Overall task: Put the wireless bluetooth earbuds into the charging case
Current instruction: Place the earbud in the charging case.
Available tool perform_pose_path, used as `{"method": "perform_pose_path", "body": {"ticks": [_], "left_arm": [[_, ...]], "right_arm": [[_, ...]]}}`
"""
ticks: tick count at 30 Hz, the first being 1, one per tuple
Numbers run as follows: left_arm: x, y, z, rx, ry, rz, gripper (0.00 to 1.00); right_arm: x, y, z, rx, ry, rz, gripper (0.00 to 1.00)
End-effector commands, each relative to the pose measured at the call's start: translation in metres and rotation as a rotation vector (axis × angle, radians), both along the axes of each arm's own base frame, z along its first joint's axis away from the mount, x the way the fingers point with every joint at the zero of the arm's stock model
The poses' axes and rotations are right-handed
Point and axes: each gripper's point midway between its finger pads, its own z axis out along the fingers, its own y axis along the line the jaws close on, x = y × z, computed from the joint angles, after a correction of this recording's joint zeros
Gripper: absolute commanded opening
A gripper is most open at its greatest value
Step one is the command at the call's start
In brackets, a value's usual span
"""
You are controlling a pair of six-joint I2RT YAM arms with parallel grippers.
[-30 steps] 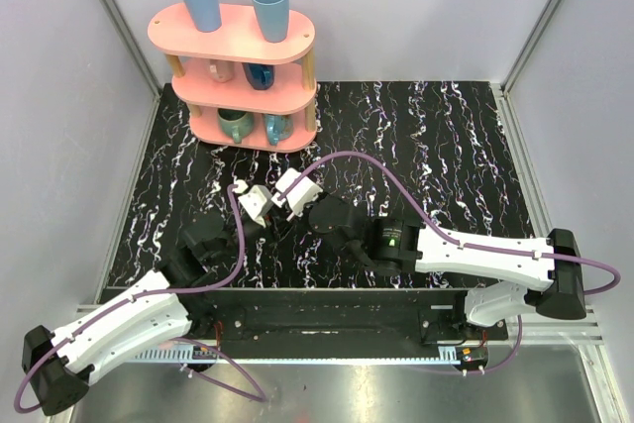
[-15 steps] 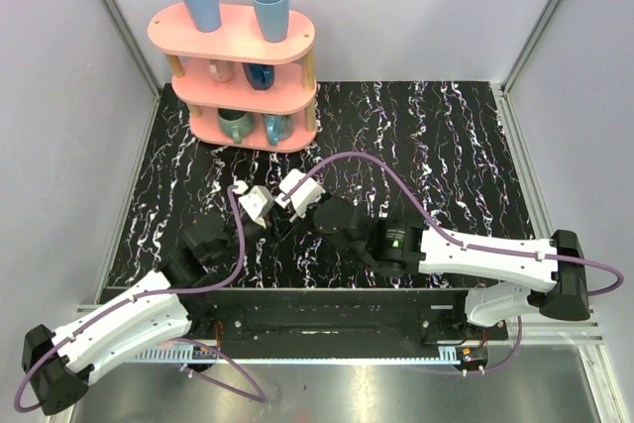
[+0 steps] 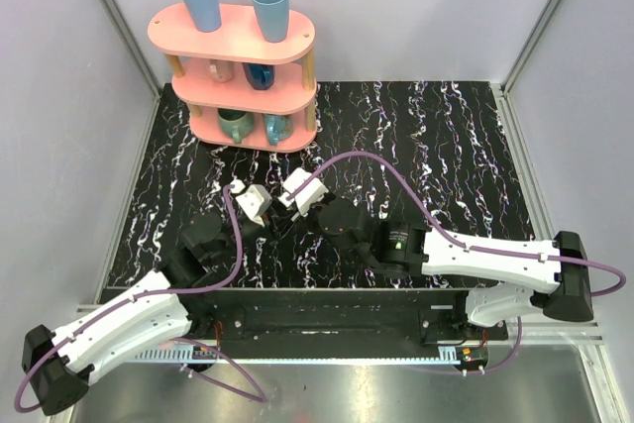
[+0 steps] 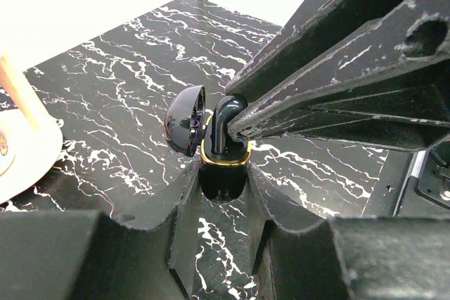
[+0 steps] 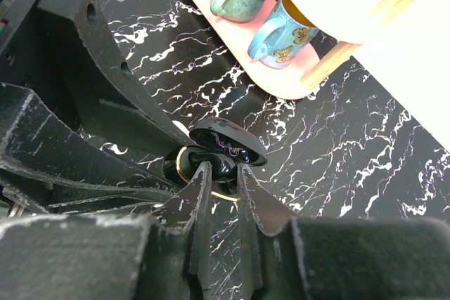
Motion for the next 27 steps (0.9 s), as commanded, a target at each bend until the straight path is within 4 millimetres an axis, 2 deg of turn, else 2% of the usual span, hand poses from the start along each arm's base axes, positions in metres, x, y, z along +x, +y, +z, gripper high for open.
{"method": "perform_pose_path", "body": {"ticks": [1,6,12,16,27], "left_arm": [[0.004,0.001,0.023,-0.069,-0.05,0.019,0.0],[0.004,-0.001,0.02,-0.061,-0.048,0.012,0.0],[0.0,-0.005,0.02,-0.051,-0.059,-0.021,0.0],[-0.005,-0.007,0.026,-0.064,-0.081,-0.052,0.0],[-0.02,-0.007,0.035,-0.096,-0.147,-0.117,0.0]], "right_arm": [[-0.016,0.012,0.023,0.118,-0.014,0.085,0.09],[-0.017,0.006,0.032,0.131,-0.045,0.098,0.09],[-0.026,0.012,0.022,0.085,-0.042,0.181,0.09],[-0.035,0.018,0.013,0.047,-0.025,0.244,0.1],[-0.038,0.022,-0.003,-0.074,-0.039,0.304,0.1]]}}
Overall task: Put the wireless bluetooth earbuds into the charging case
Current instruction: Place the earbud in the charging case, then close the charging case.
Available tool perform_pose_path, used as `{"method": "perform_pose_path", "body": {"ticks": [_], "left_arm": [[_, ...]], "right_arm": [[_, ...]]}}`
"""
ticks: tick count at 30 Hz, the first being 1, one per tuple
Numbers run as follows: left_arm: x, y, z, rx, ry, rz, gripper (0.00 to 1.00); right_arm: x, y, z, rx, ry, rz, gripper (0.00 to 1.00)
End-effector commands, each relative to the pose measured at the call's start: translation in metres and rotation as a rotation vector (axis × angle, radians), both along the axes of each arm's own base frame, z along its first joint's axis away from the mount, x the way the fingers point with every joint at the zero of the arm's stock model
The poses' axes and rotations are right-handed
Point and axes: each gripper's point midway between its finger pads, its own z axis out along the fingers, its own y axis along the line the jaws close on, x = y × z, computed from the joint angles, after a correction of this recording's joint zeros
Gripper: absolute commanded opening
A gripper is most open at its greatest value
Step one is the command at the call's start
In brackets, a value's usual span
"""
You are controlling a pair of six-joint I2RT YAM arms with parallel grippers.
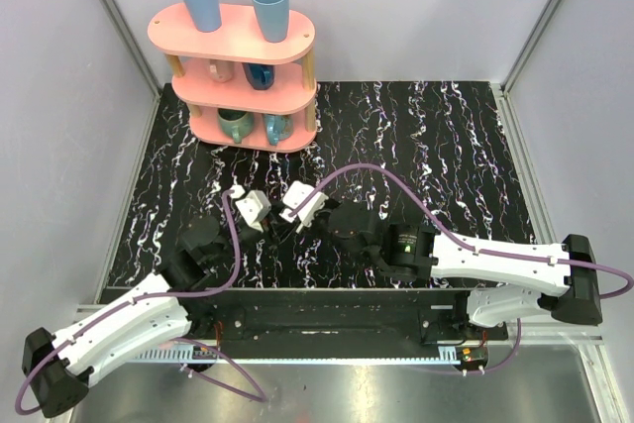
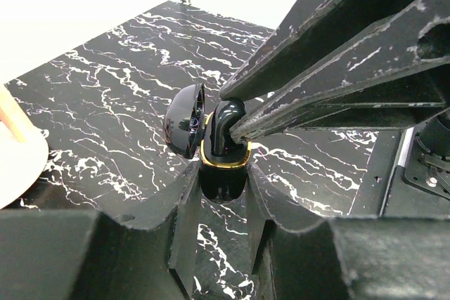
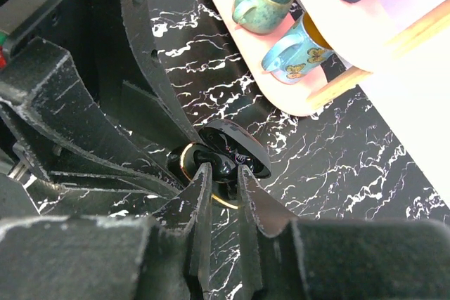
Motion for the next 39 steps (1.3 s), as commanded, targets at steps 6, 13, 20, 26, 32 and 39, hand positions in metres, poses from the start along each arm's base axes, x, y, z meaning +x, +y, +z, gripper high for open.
{"method": "perform_pose_path", "body": {"ticks": [6,13,20,26,32,39], "left_arm": [[-0.014,-0.001,0.037,-0.094,-0.163,-0.068,0.0],[-0.022,-0.004,0.043,-0.104,-0.178,-0.113,0.0],[-0.024,-0.003,0.048,-0.115,-0.186,-0.118,0.0],[-0.019,-0.005,0.044,-0.099,-0.17,-0.108,0.0],[-0.016,-0.003,0.042,-0.104,-0.162,-0.086,0.0],[-0.01,0.002,0.04,-0.101,-0.159,-0.039,0.0]], "right_arm": [[-0.036,0.031,-0.007,-0.058,0.059,0.232,0.1],[-0.048,0.038,-0.001,-0.068,0.074,0.319,0.13],[-0.046,0.033,-0.005,-0.099,0.06,0.307,0.25],[-0.038,0.026,0.005,-0.061,0.039,0.249,0.53],[-0.032,0.011,0.031,0.012,-0.003,0.197,0.57],[-0.03,-0.011,0.059,0.138,-0.019,0.144,0.61]]}}
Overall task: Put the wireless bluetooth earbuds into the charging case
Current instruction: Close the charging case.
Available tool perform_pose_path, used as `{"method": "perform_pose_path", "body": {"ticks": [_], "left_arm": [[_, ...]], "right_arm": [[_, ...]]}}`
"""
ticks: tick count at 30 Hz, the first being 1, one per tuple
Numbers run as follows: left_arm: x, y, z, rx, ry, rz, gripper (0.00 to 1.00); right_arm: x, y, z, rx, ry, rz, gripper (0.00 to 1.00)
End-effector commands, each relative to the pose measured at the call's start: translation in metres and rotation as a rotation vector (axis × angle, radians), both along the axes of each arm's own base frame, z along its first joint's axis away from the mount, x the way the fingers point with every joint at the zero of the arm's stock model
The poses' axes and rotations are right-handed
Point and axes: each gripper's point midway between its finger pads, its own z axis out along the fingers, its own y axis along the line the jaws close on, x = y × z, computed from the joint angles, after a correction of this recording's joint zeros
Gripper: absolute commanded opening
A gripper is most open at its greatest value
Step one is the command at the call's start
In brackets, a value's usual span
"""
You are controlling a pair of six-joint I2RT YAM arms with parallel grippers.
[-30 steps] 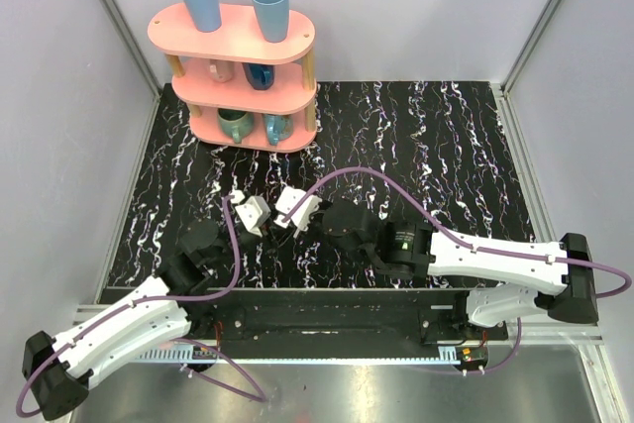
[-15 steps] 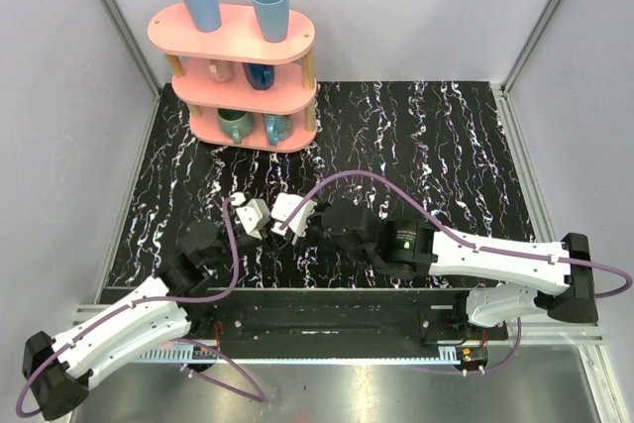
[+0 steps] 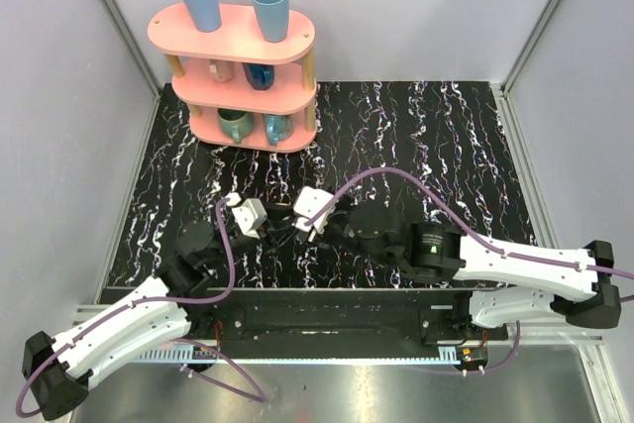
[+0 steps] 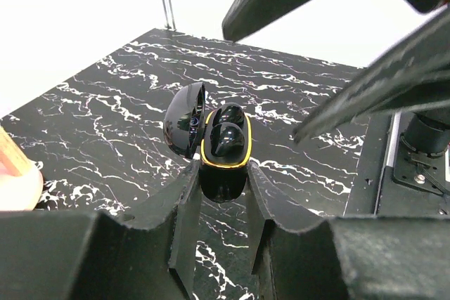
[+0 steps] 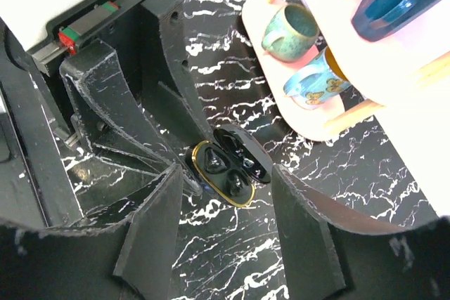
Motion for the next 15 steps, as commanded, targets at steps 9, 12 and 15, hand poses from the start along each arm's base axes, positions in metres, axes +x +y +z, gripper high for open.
{"method": "perform_pose_path", "body": {"ticks": [9,12,15], "left_arm": [[0.002,0.003,0.032,-0.076,-0.07,0.018,0.0],[-0.001,0.002,0.035,-0.081,-0.074,0.001,0.0],[-0.003,0.0,0.036,-0.079,-0.073,-0.013,0.0]], "right_arm": [[0.03,-0.039,0.063,0.281,-0.021,-0.277,0.58],[0.047,-0.028,0.049,0.266,0.072,-0.313,0.54],[0.064,-0.024,0.04,0.297,0.177,-0.34,0.53]]}}
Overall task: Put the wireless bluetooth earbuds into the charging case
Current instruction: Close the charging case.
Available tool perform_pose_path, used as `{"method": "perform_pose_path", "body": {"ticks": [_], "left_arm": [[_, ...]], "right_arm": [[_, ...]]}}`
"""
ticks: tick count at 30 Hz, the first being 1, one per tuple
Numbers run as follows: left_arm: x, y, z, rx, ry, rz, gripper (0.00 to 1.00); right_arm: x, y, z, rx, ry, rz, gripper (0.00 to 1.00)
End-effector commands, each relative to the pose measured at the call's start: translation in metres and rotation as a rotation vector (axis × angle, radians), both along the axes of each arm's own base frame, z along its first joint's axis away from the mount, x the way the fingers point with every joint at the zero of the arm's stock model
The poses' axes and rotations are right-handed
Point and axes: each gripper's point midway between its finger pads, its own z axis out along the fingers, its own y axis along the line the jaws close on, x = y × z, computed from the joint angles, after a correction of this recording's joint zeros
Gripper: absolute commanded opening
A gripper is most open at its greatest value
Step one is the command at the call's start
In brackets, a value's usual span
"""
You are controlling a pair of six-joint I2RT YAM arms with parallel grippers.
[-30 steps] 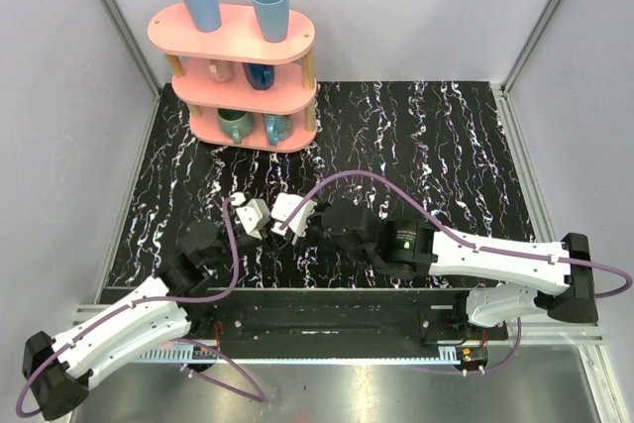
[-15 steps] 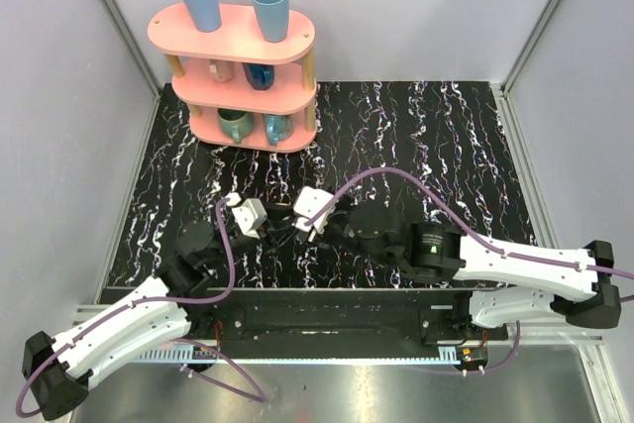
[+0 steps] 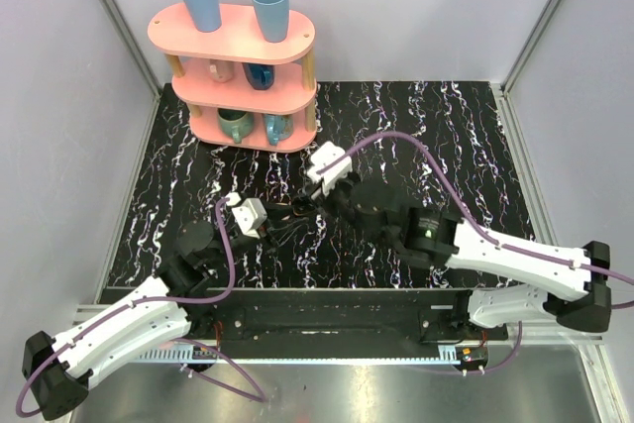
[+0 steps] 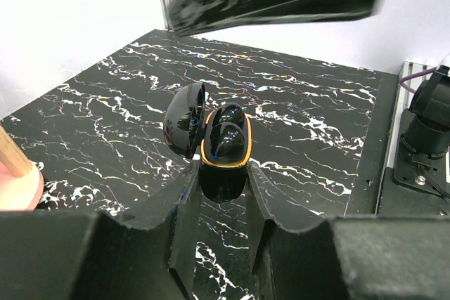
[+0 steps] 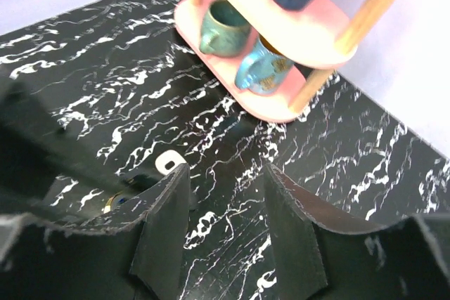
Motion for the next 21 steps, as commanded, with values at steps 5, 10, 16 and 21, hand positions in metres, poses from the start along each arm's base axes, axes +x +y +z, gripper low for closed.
{"method": "perform_pose_path", "body": {"ticks": [5,10,16,21], "left_arm": [[-0.007,-0.001,0.034,-0.07,-0.07,-0.036,0.0],[-0.007,-0.001,0.035,-0.077,-0.082,-0.037,0.0],[-0.01,-0.002,0.04,-0.093,-0.097,-0.054,0.0],[-0.012,-0.003,0.044,-0.096,-0.107,-0.062,0.0]], "right_arm": [[0.032,0.0,0.002,0.136,0.162,-0.07,0.54],[0.022,0.014,-0.009,0.095,0.21,0.033,0.55],[0.015,0.025,-0.028,0.054,0.285,0.074,0.56],[0.014,0.027,-0.031,0.033,0.296,0.082,0.56]]}}
